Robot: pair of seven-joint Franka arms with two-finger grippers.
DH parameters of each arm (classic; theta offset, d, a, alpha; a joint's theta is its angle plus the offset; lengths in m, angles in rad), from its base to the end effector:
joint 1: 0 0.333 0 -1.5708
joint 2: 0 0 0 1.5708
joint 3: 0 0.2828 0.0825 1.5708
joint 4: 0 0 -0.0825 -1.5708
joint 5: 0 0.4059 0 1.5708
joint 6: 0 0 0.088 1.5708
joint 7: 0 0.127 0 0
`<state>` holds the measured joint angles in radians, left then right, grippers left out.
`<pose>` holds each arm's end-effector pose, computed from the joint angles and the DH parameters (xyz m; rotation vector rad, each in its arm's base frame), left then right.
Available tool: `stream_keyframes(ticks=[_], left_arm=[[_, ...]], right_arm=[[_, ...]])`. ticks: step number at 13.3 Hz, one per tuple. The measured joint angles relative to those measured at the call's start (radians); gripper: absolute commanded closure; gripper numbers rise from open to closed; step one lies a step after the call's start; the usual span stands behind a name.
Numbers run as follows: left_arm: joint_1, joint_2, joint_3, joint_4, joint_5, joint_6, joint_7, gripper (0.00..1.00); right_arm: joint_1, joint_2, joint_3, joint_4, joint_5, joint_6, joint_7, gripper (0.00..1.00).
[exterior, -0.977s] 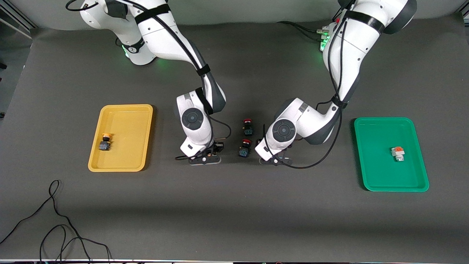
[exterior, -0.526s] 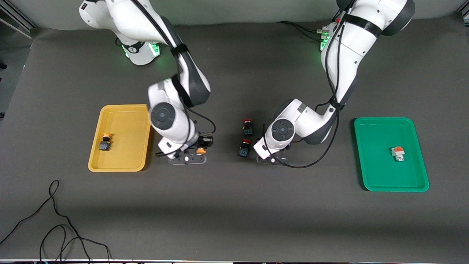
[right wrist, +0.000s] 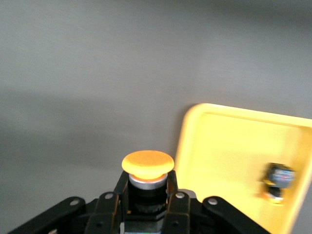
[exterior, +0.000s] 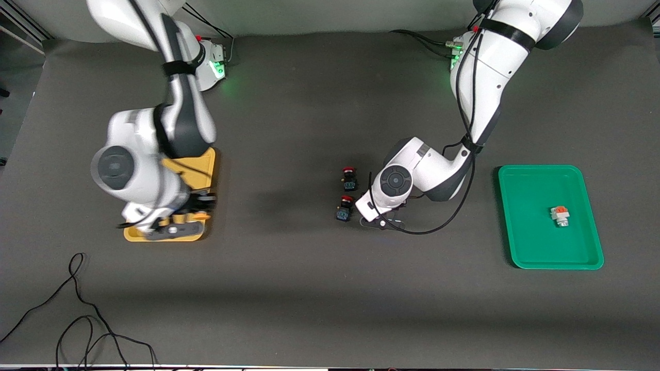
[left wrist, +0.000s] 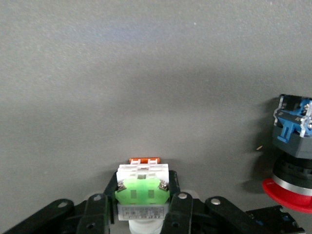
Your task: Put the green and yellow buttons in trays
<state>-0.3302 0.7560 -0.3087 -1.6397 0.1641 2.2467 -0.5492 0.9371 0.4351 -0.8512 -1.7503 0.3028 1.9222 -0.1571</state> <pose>0.5432 -0.3838 0.1210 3.1111 -0.2058 -0.2213 0.6244 0.1099 0.3244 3.0854 0.2345 -0.1600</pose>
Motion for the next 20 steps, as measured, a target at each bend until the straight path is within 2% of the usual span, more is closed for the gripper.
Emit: stream_keyframes(ticks=[2,3,5,7,8,10,11,12,13,17,20], left_arm=[[0.016,-0.033,0.003,0.009,-0.001,-0.055,-0.021,1.00],[0.033,-0.086,0.004,0.026,-0.001,-0.132,-0.061,1.00],[0.053,-0.191,0.007,0.063,-0.001,-0.298,-0.080,1.00],[0.096,-0.300,0.012,0.121,0.000,-0.490,-0.066,1.00],[0.130,-0.343,0.015,0.155,0.000,-0.576,-0.033,1.00],[0.208,-0.388,0.021,0.209,0.000,-0.686,0.016,1.00],[0.251,-0.397,0.025,0.223,0.002,-0.711,0.035,1.00],[0.295,-0.401,0.027,0.224,0.002,-0.724,0.067,1.00],[0.339,-0.401,0.029,0.221,0.004,-0.733,0.123,1.00],[0.502,-0.388,0.036,0.205,0.016,-0.722,0.359,1.00],[0.575,-0.379,0.037,0.114,0.032,-0.589,0.423,1.00]], right_arm=[[-0.006,-0.043,-0.074,-0.106,0.000,0.036,-0.108,0.82],[-0.010,-0.074,-0.092,-0.213,0.000,0.143,-0.160,0.82],[-0.011,-0.088,-0.090,-0.383,0.010,0.355,-0.196,0.82],[-0.010,-0.066,-0.074,-0.515,0.096,0.509,-0.244,0.82],[-0.009,-0.035,-0.060,-0.541,0.191,0.533,-0.301,0.82],[-0.003,0.045,-0.032,-0.545,0.378,0.538,-0.427,0.78],[0.005,0.086,-0.023,-0.540,0.431,0.543,-0.462,0.56],[0.011,0.115,-0.019,-0.533,0.449,0.547,-0.471,0.12],[0.015,0.129,-0.019,-0.523,0.454,0.548,-0.471,0.00],[0.016,0.130,-0.051,-0.453,0.430,0.458,-0.471,0.00],[0.017,0.125,-0.148,-0.313,0.286,0.249,-0.446,0.00]])
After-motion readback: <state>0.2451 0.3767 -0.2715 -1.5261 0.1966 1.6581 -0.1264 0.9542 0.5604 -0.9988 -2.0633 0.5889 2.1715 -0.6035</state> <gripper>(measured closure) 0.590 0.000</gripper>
